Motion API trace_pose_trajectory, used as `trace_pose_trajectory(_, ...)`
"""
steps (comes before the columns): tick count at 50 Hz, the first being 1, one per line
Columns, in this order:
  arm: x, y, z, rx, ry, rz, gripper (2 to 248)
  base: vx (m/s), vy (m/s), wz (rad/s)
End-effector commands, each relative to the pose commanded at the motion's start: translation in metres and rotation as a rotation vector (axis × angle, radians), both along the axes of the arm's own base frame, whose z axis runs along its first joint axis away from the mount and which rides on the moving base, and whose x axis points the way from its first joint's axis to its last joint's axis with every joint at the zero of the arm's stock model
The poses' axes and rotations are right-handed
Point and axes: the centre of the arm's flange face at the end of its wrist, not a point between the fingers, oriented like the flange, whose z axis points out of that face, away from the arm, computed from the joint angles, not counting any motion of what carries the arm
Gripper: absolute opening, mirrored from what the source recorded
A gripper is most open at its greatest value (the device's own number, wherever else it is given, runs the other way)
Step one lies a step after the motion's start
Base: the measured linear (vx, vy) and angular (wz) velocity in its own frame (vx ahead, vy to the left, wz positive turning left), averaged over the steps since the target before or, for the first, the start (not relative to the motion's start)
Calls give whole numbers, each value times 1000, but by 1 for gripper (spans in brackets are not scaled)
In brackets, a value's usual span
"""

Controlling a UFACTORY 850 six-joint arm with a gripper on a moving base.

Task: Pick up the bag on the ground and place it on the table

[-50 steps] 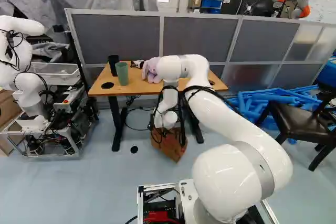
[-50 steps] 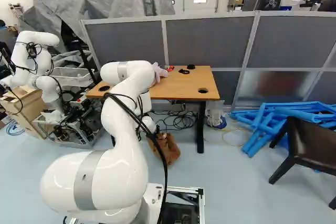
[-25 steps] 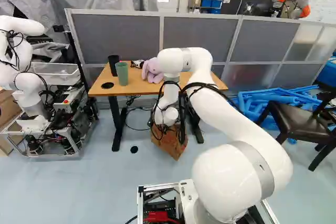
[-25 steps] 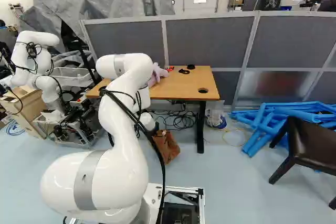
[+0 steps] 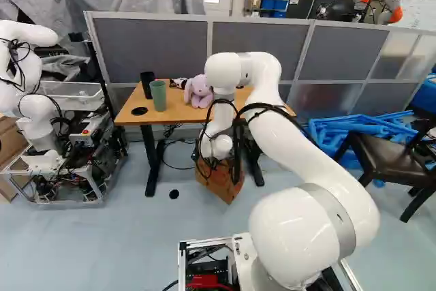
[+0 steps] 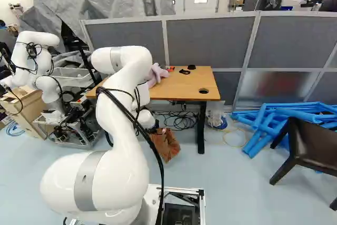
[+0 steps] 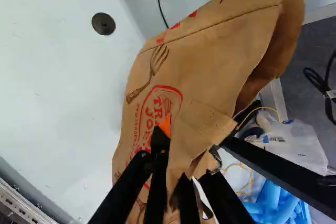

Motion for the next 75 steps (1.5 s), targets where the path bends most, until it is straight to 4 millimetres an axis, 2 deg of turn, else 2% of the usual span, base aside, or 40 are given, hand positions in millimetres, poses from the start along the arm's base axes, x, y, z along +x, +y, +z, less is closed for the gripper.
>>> trace_pose_trajectory(20, -5, -1, 28, 3, -16, 1, 21, 0, 0, 0)
trace_pose_trajectory(75, -42, -3, 108, 9, -53, 10, 21, 0, 0, 0)
